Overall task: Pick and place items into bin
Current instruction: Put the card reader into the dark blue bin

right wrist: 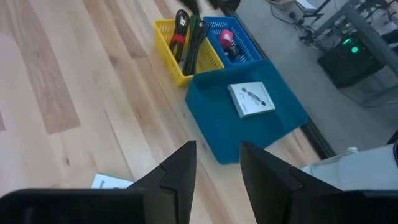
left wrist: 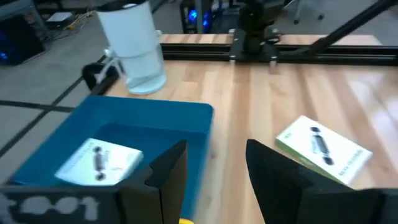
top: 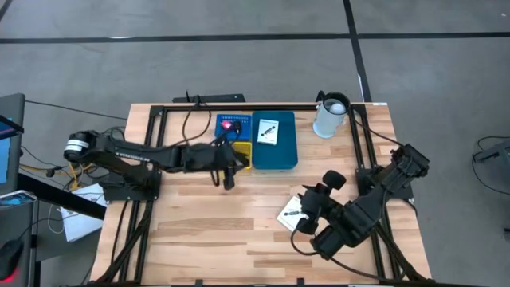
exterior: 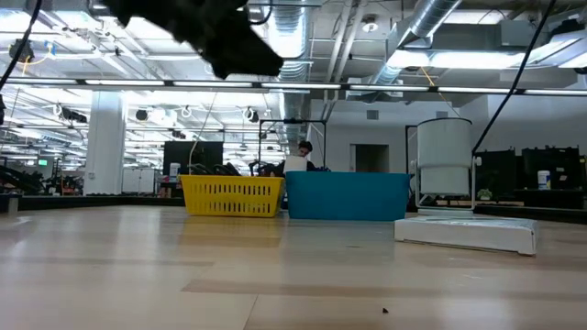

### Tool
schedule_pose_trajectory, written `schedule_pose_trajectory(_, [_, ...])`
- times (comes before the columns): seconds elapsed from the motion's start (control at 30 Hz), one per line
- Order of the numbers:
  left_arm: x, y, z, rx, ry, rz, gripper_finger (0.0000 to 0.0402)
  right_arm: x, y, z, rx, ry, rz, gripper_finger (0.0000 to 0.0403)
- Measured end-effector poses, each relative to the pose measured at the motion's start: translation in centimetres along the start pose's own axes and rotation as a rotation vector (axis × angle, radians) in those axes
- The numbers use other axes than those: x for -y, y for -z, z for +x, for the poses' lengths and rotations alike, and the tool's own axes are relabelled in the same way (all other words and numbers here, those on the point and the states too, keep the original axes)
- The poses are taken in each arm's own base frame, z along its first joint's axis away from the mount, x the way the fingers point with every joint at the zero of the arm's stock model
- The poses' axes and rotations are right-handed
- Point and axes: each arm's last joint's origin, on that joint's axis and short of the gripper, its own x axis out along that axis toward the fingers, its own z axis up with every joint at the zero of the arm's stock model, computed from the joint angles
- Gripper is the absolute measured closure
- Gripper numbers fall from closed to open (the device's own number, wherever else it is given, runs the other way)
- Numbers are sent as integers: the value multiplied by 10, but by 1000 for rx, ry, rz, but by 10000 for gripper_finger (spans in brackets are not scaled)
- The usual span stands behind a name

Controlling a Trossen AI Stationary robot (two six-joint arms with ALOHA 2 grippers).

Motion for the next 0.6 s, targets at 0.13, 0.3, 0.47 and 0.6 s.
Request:
schedule_pose_trajectory(0.13, [17, 28, -6, 68, 64, -23, 249, -6, 9, 4, 11, 24, 17, 285])
schedule_pose_trajectory(0.3, [34, 49, -16, 150, 124, -46, 249, -14, 40, 26, 3, 119, 55, 285])
schedule_pose_trajectory(0.47, [47, 61, -24, 161, 162, -43, 249, -21, 78, 55, -23, 183, 204, 285])
schedule_pose_trajectory(0.6, [58, 68, -30, 152, 193, -23, 249, -36, 103, 71, -44, 111, 317, 285])
